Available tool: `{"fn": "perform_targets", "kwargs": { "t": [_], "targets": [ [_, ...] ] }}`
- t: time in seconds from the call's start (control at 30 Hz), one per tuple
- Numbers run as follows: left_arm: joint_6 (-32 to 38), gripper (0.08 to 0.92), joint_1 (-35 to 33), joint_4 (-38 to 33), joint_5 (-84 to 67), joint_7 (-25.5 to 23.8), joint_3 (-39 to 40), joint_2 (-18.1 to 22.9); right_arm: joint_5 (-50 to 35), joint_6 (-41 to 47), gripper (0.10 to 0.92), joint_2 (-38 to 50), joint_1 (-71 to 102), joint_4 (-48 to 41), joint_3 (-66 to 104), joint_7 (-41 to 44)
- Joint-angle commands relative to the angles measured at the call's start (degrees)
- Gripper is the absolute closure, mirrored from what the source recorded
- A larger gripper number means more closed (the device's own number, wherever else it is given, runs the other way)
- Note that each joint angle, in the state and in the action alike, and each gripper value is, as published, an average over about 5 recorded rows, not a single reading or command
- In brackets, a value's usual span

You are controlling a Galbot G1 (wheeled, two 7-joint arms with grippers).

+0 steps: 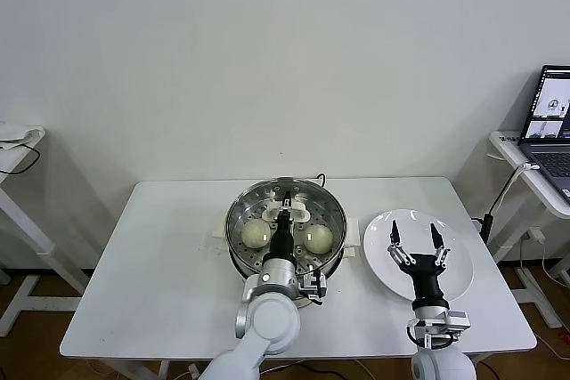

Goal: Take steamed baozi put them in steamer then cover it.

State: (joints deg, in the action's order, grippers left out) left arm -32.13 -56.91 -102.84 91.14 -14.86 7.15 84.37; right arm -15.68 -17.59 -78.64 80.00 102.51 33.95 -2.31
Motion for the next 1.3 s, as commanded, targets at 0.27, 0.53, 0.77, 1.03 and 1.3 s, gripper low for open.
{"fn": "perform_targets", "kwargs": {
  "t": [0.27,0.53,0.77,1.03,1.3],
  "targets": [
    [1.0,0.622,-3.2,-6.1,0.4,-0.1,0.1,-2.9,0.0,-0.1,0.203,0.3,-0.1,-0.1,-0.1,0.0],
    [0.8,0.389,-9.1,-16.4,-0.2,-0.4,-0.3,-7.9,-0.2,-0.2,0.203,0.9,-0.3,-0.2,-0.5,0.1],
    [1.0,0.207,-17.0,-26.9,-3.3,0.9,-1.7,-11.4,-0.5,-0.2,0.203,1.3,-0.5,-0.2,-0.7,0.0],
    [10.5,0.177,-28.5,-37.0,-42.8,16.5,-22.6,-13.8,-0.6,5.2,0.203,2.4,0.6,3.6,0.5,0.2],
    [28.1,0.177,-33.9,-28.2,-73.6,19.2,-43.9,-6.9,-1.0,10.6,0.203,3.0,1.6,8.4,1.4,0.4]
  ]
}}
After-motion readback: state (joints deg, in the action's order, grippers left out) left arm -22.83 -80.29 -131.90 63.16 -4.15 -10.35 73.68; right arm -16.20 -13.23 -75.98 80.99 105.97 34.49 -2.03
